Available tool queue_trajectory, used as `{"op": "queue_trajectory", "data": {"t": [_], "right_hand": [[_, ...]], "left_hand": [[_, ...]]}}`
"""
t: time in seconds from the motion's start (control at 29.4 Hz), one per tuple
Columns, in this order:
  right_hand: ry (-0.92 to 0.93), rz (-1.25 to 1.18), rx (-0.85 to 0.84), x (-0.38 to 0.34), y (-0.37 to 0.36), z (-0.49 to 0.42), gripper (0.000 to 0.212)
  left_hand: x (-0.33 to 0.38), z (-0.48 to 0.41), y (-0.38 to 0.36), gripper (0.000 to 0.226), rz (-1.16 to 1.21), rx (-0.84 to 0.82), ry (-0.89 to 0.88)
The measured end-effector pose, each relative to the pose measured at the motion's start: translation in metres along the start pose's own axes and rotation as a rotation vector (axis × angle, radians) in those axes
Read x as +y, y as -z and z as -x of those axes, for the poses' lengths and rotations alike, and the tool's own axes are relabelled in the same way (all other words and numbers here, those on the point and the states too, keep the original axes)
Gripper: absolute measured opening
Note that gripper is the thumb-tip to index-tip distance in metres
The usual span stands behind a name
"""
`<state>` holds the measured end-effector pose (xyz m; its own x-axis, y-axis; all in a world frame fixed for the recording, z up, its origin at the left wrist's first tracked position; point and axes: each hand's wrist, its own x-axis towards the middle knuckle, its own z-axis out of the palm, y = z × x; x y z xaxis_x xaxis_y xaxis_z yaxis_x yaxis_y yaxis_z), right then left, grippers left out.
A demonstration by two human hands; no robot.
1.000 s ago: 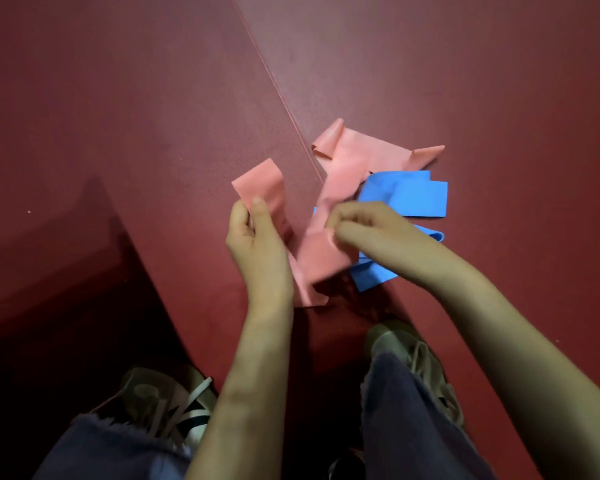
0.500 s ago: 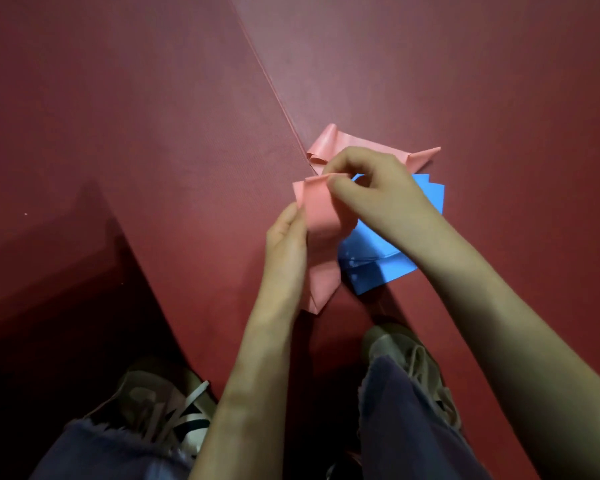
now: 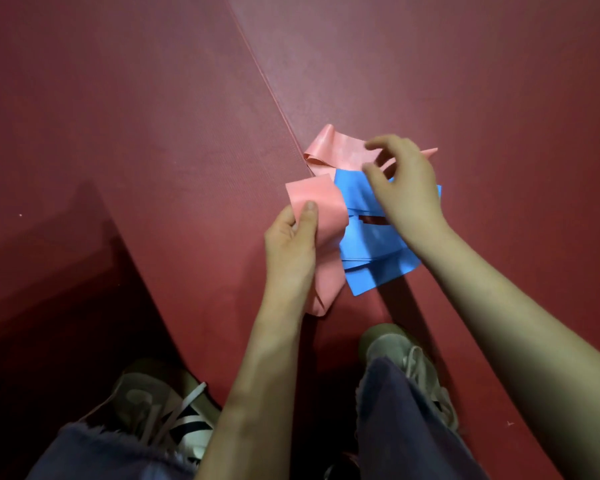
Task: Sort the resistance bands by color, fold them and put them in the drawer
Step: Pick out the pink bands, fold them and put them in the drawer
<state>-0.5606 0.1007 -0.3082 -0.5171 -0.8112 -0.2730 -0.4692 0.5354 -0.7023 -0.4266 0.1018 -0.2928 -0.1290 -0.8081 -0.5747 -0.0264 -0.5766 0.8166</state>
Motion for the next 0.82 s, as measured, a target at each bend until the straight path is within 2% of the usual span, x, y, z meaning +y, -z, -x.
{"op": "queue_trajectory", "data": {"t": [0.14, 0.2, 0.27, 0.34, 0.41, 0.51, 0.58, 0.68, 0.82], "right_hand": [[-0.065, 0.244, 0.088, 0.038, 0.013, -0.015, 0.043], [-0.066, 0.299, 0.014, 0.051, 0.020, -0.024, 0.048], [-0.014, 0.358, -0.086, 0.064, 0.026, -0.034, 0.039], [0.037, 0.401, -0.136, 0.071, 0.030, -0.042, 0.020], [0.064, 0.359, -0.106, 0.070, 0.032, -0.045, 0.015], [0.144, 0.161, -0.034, 0.048, 0.034, -0.031, 0.017], [0.199, 0.011, -0.069, 0.026, 0.034, -0.013, 0.011], [0.206, -0.038, -0.347, -0.004, 0.036, 0.012, 0.012], [0.310, 0.230, -0.748, -0.038, 0.042, 0.039, 0.020]], "left_hand": [[0.001, 0.000, 0.002, 0.025, 0.000, -0.005, 0.017], [0.000, 0.000, 0.002, 0.024, 0.000, -0.001, 0.030], [-0.001, 0.001, 0.001, 0.024, 0.007, -0.005, 0.034], [-0.001, 0.000, 0.001, 0.024, 0.013, -0.007, 0.029], [0.001, 0.001, 0.001, 0.024, 0.011, -0.006, 0.012], [0.004, -0.001, 0.001, 0.025, 0.007, 0.050, -0.023], [0.002, -0.004, 0.003, 0.027, 0.000, 0.108, -0.055], [0.001, -0.008, 0.006, 0.031, -0.009, 0.162, -0.111], [0.001, -0.013, 0.009, 0.029, 0.014, 0.189, -0.141]]}}
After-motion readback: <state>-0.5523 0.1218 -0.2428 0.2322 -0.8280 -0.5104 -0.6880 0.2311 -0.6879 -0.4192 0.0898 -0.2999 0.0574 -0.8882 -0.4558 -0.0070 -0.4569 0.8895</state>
